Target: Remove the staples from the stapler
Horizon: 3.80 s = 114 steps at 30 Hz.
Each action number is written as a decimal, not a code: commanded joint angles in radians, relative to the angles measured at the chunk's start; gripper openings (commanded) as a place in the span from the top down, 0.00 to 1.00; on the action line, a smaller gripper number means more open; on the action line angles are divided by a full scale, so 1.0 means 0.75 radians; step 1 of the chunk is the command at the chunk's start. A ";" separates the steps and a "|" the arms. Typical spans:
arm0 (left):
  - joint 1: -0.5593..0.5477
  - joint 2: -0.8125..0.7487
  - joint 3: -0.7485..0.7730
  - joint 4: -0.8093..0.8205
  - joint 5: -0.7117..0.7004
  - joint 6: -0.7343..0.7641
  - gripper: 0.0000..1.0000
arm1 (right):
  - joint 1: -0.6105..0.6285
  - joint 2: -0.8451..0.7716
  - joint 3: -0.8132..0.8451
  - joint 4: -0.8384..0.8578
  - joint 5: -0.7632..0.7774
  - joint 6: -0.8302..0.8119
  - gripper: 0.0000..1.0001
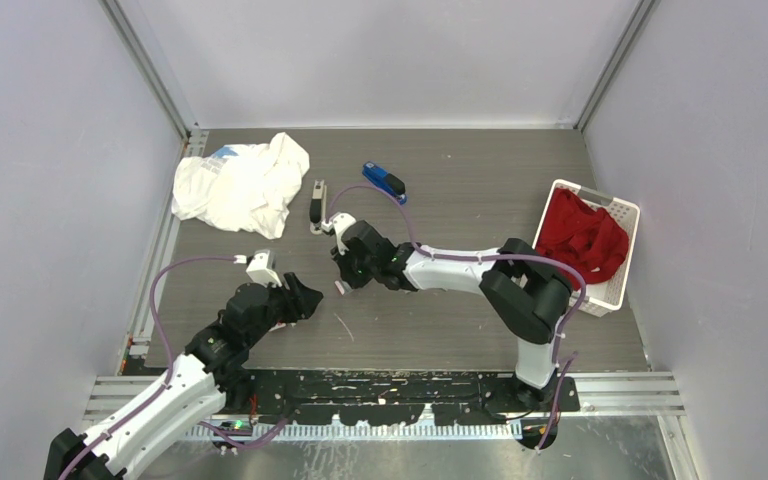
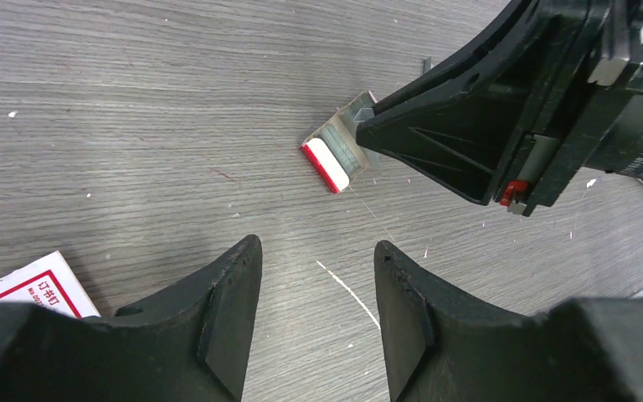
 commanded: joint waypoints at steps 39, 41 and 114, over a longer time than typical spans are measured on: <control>0.004 0.014 0.038 0.109 -0.012 0.020 0.48 | -0.030 0.071 0.075 0.036 0.018 0.044 0.86; 0.003 0.010 0.037 0.106 -0.013 0.018 0.48 | -0.030 0.076 0.075 0.034 0.013 0.044 0.86; 0.004 -0.002 0.050 0.089 -0.008 0.022 0.48 | -0.054 0.003 0.093 0.007 -0.113 0.055 0.85</control>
